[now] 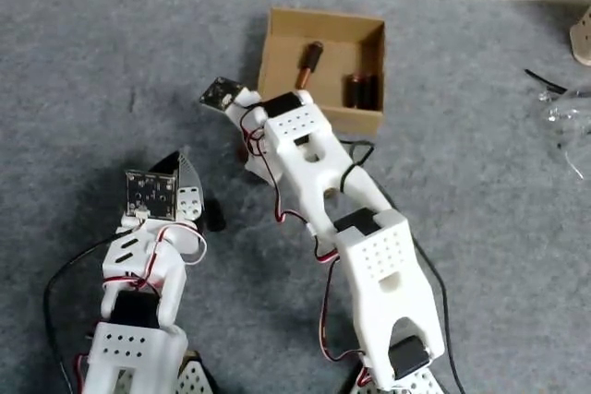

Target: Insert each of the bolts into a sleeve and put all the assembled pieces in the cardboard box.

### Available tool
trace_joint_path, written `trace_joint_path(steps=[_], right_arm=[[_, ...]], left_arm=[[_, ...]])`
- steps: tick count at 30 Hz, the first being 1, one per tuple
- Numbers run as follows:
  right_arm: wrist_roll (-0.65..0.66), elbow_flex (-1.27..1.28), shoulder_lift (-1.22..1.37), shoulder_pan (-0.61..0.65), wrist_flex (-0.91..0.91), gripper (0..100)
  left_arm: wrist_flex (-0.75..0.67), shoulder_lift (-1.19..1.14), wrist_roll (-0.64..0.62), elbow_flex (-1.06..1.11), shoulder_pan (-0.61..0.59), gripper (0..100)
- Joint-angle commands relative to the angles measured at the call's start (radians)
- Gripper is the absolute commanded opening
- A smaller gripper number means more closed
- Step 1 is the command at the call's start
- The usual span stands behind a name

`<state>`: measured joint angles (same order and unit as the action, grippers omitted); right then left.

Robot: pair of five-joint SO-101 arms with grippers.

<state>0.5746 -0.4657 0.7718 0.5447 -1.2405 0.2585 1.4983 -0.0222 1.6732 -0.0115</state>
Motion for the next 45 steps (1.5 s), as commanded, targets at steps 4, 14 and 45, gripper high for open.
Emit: trace_joint_path(steps=[4, 14, 45], right_arm=[[-0.061, -0.03, 0.001, -0.019, 0.015, 27.9], [-0.075, -0.027, 0.001, 0.048, 0.071, 27.9], [-0.068, 0.076, 0.002, 0.068, 0.12, 15.6]], left_arm=[[-0.021, 0.001, 0.008, -0.021, -0.008, 1], [-0.021, 0.002, 0.008, -0.021, -0.008, 1], [-0.018, 0.004, 0.008, -0.021, -0.01, 1]])
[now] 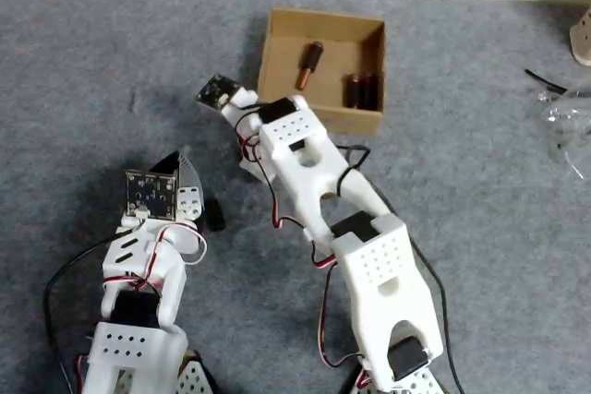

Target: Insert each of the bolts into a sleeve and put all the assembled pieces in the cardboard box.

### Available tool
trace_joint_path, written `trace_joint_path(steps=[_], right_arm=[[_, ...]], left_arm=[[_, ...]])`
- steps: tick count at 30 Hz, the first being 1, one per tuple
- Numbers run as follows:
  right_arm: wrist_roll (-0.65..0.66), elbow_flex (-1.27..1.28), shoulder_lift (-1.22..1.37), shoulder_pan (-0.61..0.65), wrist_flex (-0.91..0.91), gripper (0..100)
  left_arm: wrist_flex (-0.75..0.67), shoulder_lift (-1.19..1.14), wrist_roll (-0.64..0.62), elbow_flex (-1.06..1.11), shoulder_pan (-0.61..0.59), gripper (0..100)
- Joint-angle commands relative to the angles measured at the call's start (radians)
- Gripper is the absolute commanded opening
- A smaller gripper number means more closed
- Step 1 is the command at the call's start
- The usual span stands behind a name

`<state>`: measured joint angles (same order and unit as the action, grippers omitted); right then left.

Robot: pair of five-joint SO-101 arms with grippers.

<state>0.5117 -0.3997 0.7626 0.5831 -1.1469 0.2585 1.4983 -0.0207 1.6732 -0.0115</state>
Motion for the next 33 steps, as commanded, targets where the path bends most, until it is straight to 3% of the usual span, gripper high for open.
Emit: trace_joint_path(steps=[1, 9, 16, 26, 33], right_arm=[[-0.006, 0.01, 0.012, 0.03, 0.027, 15.5], [-0.006, 0.01, 0.012, 0.028, 0.008, 14.5], [-0.006, 0.01, 0.01, 0.028, -0.018, 0.2], [-0.006, 0.001, 0.004, 0.024, -0.168, 0.5], [-0.005, -0.03, 0.002, -0.015, -0.177, 0.6]], left_arm=[[-0.018, 0.004, 0.006, -0.021, -0.01, 1], [-0.018, 0.004, 0.006, -0.021, -0.01, 1], [-0.018, 0.004, 0.006, -0.021, -0.01, 1], [-0.018, 0.004, 0.006, -0.021, -0.01, 1], [-0.02, 0.004, 0.006, -0.021, -0.01, 1]])
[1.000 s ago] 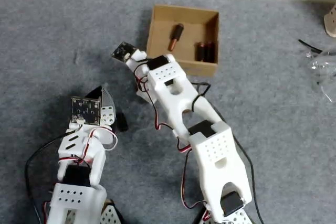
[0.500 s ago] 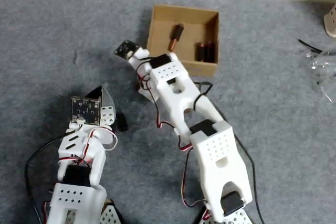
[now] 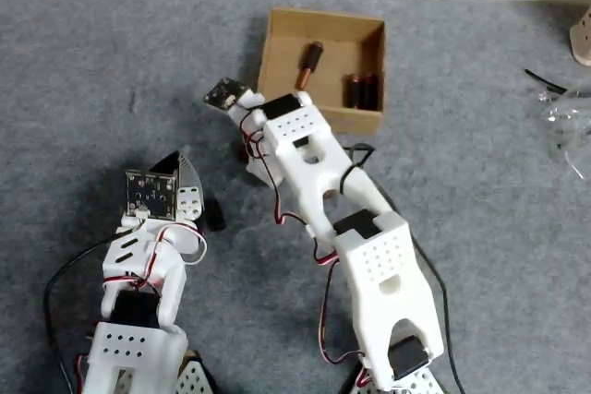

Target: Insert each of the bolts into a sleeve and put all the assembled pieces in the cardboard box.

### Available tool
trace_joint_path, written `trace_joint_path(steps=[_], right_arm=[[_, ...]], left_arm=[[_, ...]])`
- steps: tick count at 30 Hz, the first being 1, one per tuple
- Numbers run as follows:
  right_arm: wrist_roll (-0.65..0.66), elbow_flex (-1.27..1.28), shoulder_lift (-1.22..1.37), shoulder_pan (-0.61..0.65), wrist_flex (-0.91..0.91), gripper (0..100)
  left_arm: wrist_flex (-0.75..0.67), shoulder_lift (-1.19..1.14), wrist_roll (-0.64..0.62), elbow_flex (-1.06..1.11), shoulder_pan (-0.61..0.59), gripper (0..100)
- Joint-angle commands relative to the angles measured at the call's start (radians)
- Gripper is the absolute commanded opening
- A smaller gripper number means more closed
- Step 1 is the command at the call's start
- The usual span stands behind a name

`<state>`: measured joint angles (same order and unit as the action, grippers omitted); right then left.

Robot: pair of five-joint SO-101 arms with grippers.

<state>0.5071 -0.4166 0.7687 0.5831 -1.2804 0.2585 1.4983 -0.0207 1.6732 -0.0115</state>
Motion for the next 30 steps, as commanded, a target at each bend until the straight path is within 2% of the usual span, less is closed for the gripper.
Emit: trace_joint_path(steps=[1, 9, 15, 22, 30], right_arm=[[0.0, -0.042, -0.004, -0.024, -0.064, 0.6], [-0.005, -0.315, 0.004, -0.051, -0.234, 2.5], [-0.008, -0.366, 0.005, -0.048, -0.193, 21.7], [-0.002, -0.361, 0.007, -0.054, -0.14, 22.4], [-0.008, -0.361, 0.005, -0.047, -0.14, 22.4]], left_arm=[[-0.021, 0.004, 0.006, -0.021, -0.01, 1], [-0.023, 0.004, 0.006, -0.021, -0.012, 1], [-0.023, 0.004, 0.006, -0.022, -0.036, 1], [-0.025, 0.004, 0.0, -0.03, -0.107, 1], [-0.025, 0.004, 0.0, -0.03, -0.11, 1]])
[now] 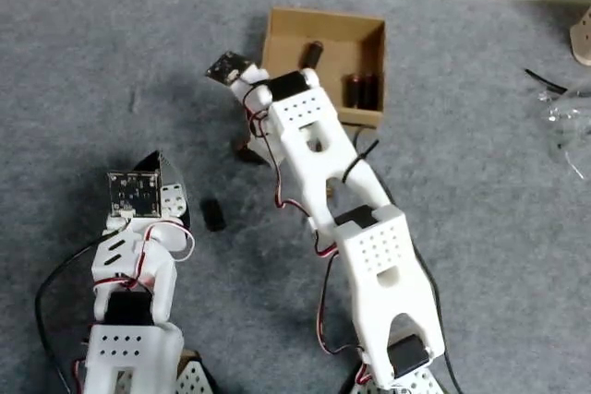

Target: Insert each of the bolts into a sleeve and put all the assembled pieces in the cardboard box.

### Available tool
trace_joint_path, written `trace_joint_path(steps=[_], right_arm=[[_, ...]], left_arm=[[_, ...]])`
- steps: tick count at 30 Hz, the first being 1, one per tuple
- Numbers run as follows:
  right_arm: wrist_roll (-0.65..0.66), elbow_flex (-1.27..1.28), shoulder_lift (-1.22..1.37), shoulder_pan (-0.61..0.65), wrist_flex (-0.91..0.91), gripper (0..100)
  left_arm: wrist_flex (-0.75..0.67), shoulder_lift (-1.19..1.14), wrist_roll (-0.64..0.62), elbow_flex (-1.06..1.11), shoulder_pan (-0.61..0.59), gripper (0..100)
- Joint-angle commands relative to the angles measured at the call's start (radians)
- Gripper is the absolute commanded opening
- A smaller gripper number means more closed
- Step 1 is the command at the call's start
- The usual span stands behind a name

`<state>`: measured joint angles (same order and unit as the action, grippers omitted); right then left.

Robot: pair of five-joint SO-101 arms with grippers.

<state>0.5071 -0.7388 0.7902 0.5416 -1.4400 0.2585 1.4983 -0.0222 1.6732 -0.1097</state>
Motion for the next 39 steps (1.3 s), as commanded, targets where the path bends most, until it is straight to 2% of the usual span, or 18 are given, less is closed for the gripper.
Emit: trace_joint_path(steps=[1, 6, 10, 14, 23, 32, 35, 39], right_arm=[[-0.008, -0.039, -0.016, -0.002, 0.018, 22.4], [0.0, -0.041, -0.015, 0.105, -0.01, 22.4], [0.0, -0.041, -0.016, 0.143, 0.05, 22.4], [0.005, -0.039, -0.007, 0.157, 0.056, 22.4], [0.103, -0.048, 0.163, 0.151, 0.05, 22.4], [0.098, -0.047, 0.185, 0.142, 0.048, 22.3], [0.098, -0.042, 0.185, 0.145, 0.048, 17.5], [0.098, -0.042, 0.185, 0.147, 0.048, 0.0]], left_arm=[[-0.025, 0.004, 0.002, -0.03, -0.012, 1], [-0.025, 0.004, 0.002, -0.03, -0.012, 1], [-0.025, 0.004, 0.002, -0.03, -0.012, 1], [-0.025, 0.004, 0.002, -0.03, -0.012, 1], [-0.025, 0.004, 0.002, -0.03, -0.012, 1], [-0.025, 0.004, 0.002, -0.03, -0.007, 1], [-0.025, 0.004, 0.002, -0.03, -0.007, 1], [-0.025, 0.004, 0.003, -0.028, -0.007, 1]])
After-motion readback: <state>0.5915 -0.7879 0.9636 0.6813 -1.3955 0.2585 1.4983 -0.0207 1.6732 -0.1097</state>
